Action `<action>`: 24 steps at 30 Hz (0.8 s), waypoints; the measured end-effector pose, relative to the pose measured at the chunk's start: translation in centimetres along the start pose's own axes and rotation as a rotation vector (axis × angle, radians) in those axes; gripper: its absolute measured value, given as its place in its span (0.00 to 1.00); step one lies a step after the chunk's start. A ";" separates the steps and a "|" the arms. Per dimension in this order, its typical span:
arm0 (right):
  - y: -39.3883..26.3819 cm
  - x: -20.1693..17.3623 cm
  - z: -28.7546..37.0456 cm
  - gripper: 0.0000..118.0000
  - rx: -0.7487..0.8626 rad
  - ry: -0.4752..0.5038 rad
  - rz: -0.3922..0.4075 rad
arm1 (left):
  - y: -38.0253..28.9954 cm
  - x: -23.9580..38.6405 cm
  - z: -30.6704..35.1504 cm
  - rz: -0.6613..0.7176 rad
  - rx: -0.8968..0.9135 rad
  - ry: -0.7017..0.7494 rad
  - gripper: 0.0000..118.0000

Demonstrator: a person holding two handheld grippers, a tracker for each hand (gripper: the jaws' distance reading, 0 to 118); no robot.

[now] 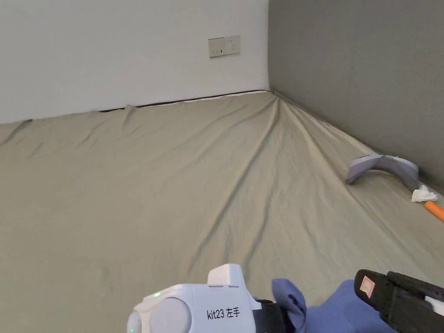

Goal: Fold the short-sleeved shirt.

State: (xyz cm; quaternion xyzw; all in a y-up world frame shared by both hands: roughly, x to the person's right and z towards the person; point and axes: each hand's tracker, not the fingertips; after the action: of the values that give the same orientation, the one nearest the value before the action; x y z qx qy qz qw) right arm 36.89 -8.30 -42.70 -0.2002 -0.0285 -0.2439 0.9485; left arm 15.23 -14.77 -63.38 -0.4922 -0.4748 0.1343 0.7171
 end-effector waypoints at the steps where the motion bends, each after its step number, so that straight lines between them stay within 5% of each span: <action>1: 0.0 0.1 0.0 0.00 0.000 -0.006 0.002 | 0.0 0.6 -0.9 -0.010 -0.026 -0.048 0.00; 8: -0.1 0.6 -0.2 0.00 -0.011 -0.029 -0.010 | -1.3 -1.9 -8.8 0.128 -0.145 -0.105 0.00; 13: 0.1 0.6 -0.3 0.00 -0.017 -0.036 -0.018 | -0.1 -1.3 -4.9 0.134 -0.156 -0.080 0.00; 17: 0.2 0.2 -0.4 0.00 -0.018 -0.025 0.004 | 0.8 -2.1 3.2 0.117 0.045 -0.109 0.01; 19: 0.2 0.1 -0.9 0.00 -0.016 -0.014 -0.002 | 0.9 -3.6 7.3 0.126 0.136 -0.092 0.19; 22: -0.1 -0.2 -1.7 0.00 -0.022 -0.001 -0.010 | 0.3 -5.8 10.5 0.083 0.139 0.132 0.89; 24: -0.2 -0.7 -2.3 0.00 -0.033 0.008 -0.007 | -0.2 -7.8 11.5 0.079 0.081 0.231 0.96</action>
State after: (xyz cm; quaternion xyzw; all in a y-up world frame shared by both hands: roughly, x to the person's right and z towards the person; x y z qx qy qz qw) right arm 36.10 -9.09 -44.81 -0.2148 -0.0214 -0.2484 0.9443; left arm 1.88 -13.35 -66.73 -0.4932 -0.3634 0.1240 0.7806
